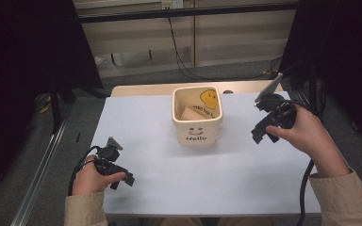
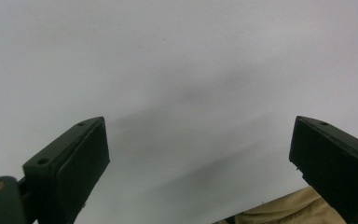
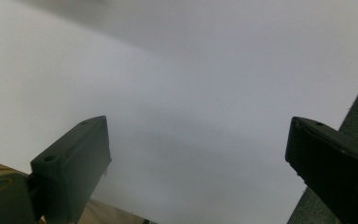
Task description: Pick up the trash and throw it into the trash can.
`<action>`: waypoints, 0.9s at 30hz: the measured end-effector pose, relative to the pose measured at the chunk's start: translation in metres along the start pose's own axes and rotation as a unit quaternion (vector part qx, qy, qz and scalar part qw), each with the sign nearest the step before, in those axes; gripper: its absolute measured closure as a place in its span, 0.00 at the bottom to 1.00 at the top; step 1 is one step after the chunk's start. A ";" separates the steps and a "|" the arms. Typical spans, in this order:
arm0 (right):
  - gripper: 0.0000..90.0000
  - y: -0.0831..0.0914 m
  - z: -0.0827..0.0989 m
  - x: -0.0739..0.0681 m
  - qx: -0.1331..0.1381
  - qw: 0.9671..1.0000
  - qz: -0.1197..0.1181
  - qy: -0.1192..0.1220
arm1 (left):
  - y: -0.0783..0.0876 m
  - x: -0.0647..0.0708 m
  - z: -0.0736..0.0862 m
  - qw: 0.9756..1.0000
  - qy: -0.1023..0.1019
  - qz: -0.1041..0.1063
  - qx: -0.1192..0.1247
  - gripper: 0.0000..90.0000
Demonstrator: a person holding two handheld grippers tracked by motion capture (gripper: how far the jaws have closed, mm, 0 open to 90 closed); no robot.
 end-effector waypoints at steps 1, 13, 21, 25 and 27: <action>0.08 -0.006 0.004 -0.001 -0.001 1.000 -0.003 -0.001 | 0.000 0.000 0.000 1.000 0.000 0.001 -0.001 0.05; 0.08 -0.043 0.047 0.002 -0.002 1.000 -0.012 -0.011 | 0.000 0.000 0.000 1.000 0.001 0.002 -0.001 0.05; 0.08 -0.062 0.074 0.001 -0.006 1.000 -0.010 -0.012 | 0.001 -0.001 0.000 1.000 -0.005 -0.005 -0.001 0.05; 0.08 -0.068 0.084 0.003 -0.009 1.000 -0.011 -0.008 | 0.001 -0.001 0.000 1.000 -0.007 -0.008 0.002 0.05; 0.08 -0.068 0.088 0.005 -0.011 1.000 -0.012 -0.008 | 0.001 -0.001 0.000 1.000 -0.006 -0.008 0.003 0.05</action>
Point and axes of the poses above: each handheld gripper's, and its own axes: y roughly backward along the jaws, z roughly out of its underside, x roughly to its right, the point moved 9 cm from there along -y, roughly forward along the jaws, and after that the axes turned 2 degrees about x, right-handed, at the moved point
